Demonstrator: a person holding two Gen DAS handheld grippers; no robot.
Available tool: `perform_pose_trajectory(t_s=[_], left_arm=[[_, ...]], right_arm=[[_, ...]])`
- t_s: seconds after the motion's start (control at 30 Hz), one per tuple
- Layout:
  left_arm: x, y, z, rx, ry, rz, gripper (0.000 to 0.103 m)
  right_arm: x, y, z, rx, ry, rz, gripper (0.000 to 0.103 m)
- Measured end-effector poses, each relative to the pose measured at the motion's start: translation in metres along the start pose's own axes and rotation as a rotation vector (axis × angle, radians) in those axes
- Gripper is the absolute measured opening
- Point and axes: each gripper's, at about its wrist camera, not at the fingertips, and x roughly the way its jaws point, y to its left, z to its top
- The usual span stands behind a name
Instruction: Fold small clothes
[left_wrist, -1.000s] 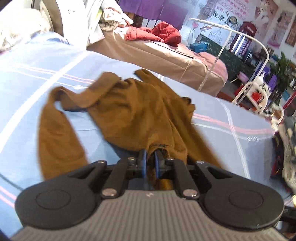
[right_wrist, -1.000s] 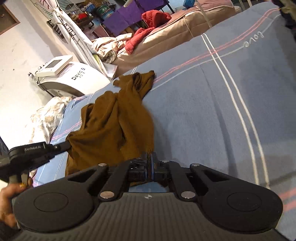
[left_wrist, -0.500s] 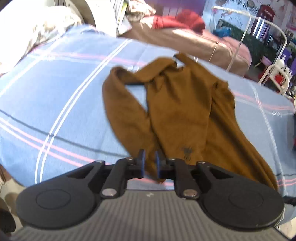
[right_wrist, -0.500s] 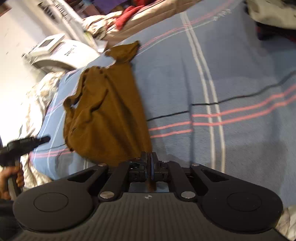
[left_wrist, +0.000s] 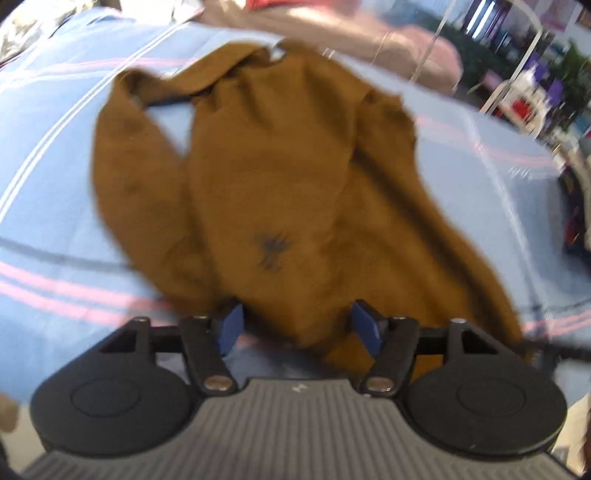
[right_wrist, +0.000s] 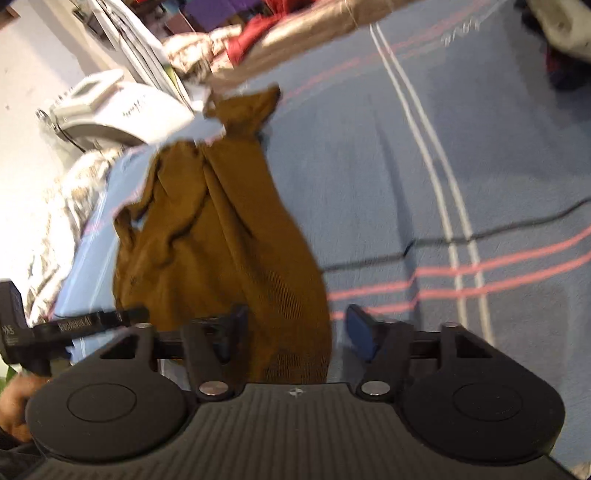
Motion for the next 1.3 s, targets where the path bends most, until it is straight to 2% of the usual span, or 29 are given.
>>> perform_pose_trajectory(t_s=[0.03, 0.07, 0.13, 0.23, 0.27, 0.3, 0.37, 0.43, 0.47, 0.5, 0.57, 0.63, 0.7, 0.77, 0.87, 0.93, 1.03, 1.07, 1.13, 1.23, 1.3], left_arm=[[0.006, -0.006, 0.004, 0.015, -0.013, 0.007, 0.020], [0.014, -0.015, 0.009, 0.042, -0.004, 0.022, 0.006], [0.021, -0.035, 0.022, 0.089, -0.024, 0.003, 0.006], [0.022, -0.082, 0.032, 0.212, -0.086, -0.036, 0.006], [0.022, -0.100, 0.032, 0.269, -0.102, -0.047, 0.013], [0.023, -0.116, 0.029, 0.315, -0.117, -0.059, 0.019], [0.023, -0.136, 0.018, 0.371, -0.127, -0.112, 0.059], [0.019, -0.141, 0.004, 0.381, -0.105, -0.131, 0.064], [0.014, -0.137, -0.003, 0.374, -0.096, -0.141, 0.064], [0.009, -0.130, -0.007, 0.352, -0.091, -0.150, 0.064], [0.002, -0.106, -0.010, 0.260, -0.074, -0.126, 0.064], [-0.006, -0.075, -0.011, 0.157, -0.098, -0.083, 0.064], [-0.007, -0.049, -0.011, 0.108, -0.119, 0.000, 0.062], [-0.002, -0.025, -0.007, 0.081, -0.107, 0.046, 0.058], [0.009, 0.001, 0.003, 0.000, -0.087, -0.011, 0.057], [0.016, 0.006, 0.010, -0.023, -0.119, -0.044, 0.057], [0.036, 0.003, 0.020, 0.054, -0.146, -0.069, 0.055], [0.043, 0.000, 0.023, 0.081, -0.136, -0.080, 0.039], [0.055, -0.003, 0.027, 0.094, -0.068, -0.121, 0.017], [0.043, -0.004, 0.023, 0.086, -0.075, -0.135, 0.005], [0.028, -0.002, 0.025, 0.067, -0.110, -0.114, 0.005]], right_arm=[[0.005, 0.002, -0.003, -0.007, 0.012, 0.018, 0.035], [0.004, 0.002, -0.006, -0.007, 0.012, 0.017, 0.019], [-0.003, -0.003, -0.007, 0.026, -0.031, 0.000, 0.011], [-0.021, -0.010, -0.006, 0.040, -0.130, -0.068, 0.008], [-0.026, -0.012, -0.005, 0.035, -0.152, -0.105, 0.002], [-0.029, -0.016, -0.004, 0.036, -0.162, -0.144, 0.002], [-0.032, -0.029, -0.002, 0.071, -0.156, -0.167, 0.002], [-0.032, -0.036, -0.003, 0.083, -0.154, -0.205, 0.004], [-0.033, -0.036, -0.004, 0.076, -0.157, -0.194, 0.013], [-0.035, -0.035, -0.006, 0.075, -0.163, -0.183, 0.017], [-0.036, -0.033, -0.008, 0.070, -0.174, -0.174, 0.026], [-0.034, -0.030, -0.007, 0.047, -0.167, -0.168, 0.029], [-0.031, -0.028, -0.006, 0.038, -0.158, -0.162, 0.031], [-0.027, -0.027, -0.005, 0.041, -0.149, -0.156, 0.032], [-0.024, -0.025, -0.004, 0.029, -0.142, -0.161, 0.032], [-0.025, -0.025, -0.005, 0.028, -0.139, -0.163, 0.032], [-0.026, -0.024, -0.005, 0.028, -0.135, -0.170, 0.032], [-0.025, -0.023, -0.006, 0.030, -0.135, -0.171, 0.033], [-0.025, -0.023, -0.006, 0.027, -0.133, -0.173, 0.034], [-0.024, -0.022, -0.006, 0.026, -0.134, -0.173, 0.036], [-0.024, -0.022, -0.006, 0.027, -0.133, -0.174, 0.037]])
